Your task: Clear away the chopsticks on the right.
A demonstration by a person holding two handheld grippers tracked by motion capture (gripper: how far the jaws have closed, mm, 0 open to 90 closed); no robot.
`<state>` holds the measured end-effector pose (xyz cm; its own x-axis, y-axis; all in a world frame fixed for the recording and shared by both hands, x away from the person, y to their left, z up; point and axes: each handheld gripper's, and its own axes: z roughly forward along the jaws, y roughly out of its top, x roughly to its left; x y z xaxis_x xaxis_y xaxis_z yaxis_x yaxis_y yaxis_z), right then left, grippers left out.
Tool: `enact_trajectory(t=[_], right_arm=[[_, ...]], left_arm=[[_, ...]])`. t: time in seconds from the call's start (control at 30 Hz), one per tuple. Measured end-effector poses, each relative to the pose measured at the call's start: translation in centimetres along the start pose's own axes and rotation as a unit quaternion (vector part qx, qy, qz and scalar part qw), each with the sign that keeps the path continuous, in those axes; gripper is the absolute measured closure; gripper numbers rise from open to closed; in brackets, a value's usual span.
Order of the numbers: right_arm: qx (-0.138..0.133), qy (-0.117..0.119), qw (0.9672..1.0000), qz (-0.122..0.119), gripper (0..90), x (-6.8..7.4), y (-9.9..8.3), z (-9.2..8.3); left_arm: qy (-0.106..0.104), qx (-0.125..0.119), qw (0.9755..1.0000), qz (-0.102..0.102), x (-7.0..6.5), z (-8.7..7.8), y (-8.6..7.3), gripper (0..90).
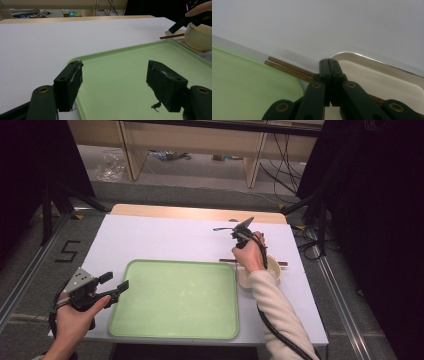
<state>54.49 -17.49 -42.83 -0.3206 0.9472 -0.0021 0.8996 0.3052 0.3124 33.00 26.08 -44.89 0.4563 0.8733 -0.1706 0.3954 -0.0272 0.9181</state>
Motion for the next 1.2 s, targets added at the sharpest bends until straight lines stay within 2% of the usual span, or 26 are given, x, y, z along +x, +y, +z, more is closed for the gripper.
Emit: enact_trajectory(t=[0.03, 0.17, 0.23, 0.27, 0.3, 0.33, 0.37, 0.4, 0.63, 0.67, 0.7, 0.73, 0.77, 0.83, 0.87, 1.07, 1.1, 1.13, 1.17, 1.2], right_arm=[[0.005, 0.001, 1.0, 0.007, 90.0, 0.07, 0.04, -0.02], [0.008, 0.004, 0.9999, 0.003, 90.0, 0.1, 0.07, 0.05], [0.012, 0.009, 0.9998, 0.012, 90.0, 0.22, 0.03, 0.1], [0.012, 0.004, 0.9999, 0.007, 90.0, 0.21, -0.04, 0.17], [0.012, 0.011, 0.9998, -0.01, 90.0, -0.02, -0.02, 0.26], [0.01, 0.025, 0.9996, -0.01, 90.0, -0.07, -0.03, 0.4], [0.014, 0.005, 0.9998, 0.011, 90.0, 0.41, -0.05, 0.23], [0.013, 0.007, 0.9999, -0.001, 90.0, 0.27, -0.02, 0.27], [0.017, 0.004, 0.9998, 0.01, 90.0, 0.39, -0.07, 0.16], [0.013, 0.022, 0.9997, -0.004, 90.0, -0.04, -0.03, 0.38], [0.013, 0.022, 0.9997, -0.004, 90.0, -0.04, -0.03, 0.38], [0.018, 0.009, 0.9998, 0.006, 90.0, 0.16, -0.04, 0.24], [0.013, 0.004, 0.9999, 0.0, 90.0, 0.09, -0.06, 0.28], [0.011, 0.002, 0.9999, -0.005, 90.0, 0.03, -0.08, 0.3], [0.016, 0.008, 0.9998, 0.011, 90.0, 0.19, -0.08, 0.27], [0.013, 0.006, 0.9999, 0.006, 90.0, 0.19, -0.07, 0.28], [0.011, 0.005, 0.9998, 0.018, 90.0, 0.33, -0.06, 0.24], [0.009, 0.006, 0.9998, 0.019, 90.0, 0.32, -0.06, 0.24], [0.006, 0.006, 0.9999, 0.008, 90.0, 0.15, -0.02, 0.28], [0.004, 0.004, 0.9999, 0.013, 90.0, 0.2, -0.02, 0.28]], left_arm=[[0.0, 0.0, 1.0, 0.0, 0.0, -0.01, -0.01, 28.9], [-0.001, -0.001, 1.0, -0.003, 0.07, -0.06, -0.03, 28.9], [-0.001, -0.001, 1.0, -0.003, 0.06, -0.07, -0.03, 28.9], [-0.002, -0.001, 1.0, -0.002, 0.04, -0.06, -0.02, 28.9], [-0.002, -0.001, 1.0, -0.002, 0.02, -0.05, -0.02, 28.9], [-0.002, -0.001, 1.0, -0.003, 0.01, -0.03, -0.02, 28.9], [-0.002, -0.001, 1.0, -0.003, 0.01, -0.02, -0.02, 28.9], [-0.002, -0.001, 1.0, -0.004, 0.02, -0.03, -0.02, 28.9], [-0.003, -0.001, 1.0, -0.004, 0.03, -0.03, -0.02, 28.9], [-0.002, -0.001, 1.0, -0.004, 0.03, -0.03, -0.02, 28.9], [-0.002, -0.001, 1.0, -0.004, 0.03, -0.04, -0.01, 28.9], [-0.002, -0.001, 1.0, -0.004, 0.03, -0.04, -0.01, 28.9], [-0.002, -0.001, 1.0, -0.003, 0.03, -0.05, -0.01, 29.0], [-0.002, -0.001, 1.0, -0.003, 0.03, -0.05, -0.01, 28.9], [-0.002, -0.001, 1.0, -0.003, 0.02, -0.04, -0.02, 29.0], [-0.003, -0.001, 1.0, -0.004, 0.04, -0.02, -0.02, 29.1], [-0.002, -0.001, 1.0, -0.004, 0.04, -0.03, -0.02, 29.1], [-0.002, -0.001, 1.0, -0.004, 0.03, -0.03, -0.02, 29.1], [-0.002, -0.001, 1.0, -0.004, 0.03, -0.03, -0.02, 29.1], [-0.003, -0.001, 1.0, -0.004, 0.03, -0.02, -0.03, 29.1]])
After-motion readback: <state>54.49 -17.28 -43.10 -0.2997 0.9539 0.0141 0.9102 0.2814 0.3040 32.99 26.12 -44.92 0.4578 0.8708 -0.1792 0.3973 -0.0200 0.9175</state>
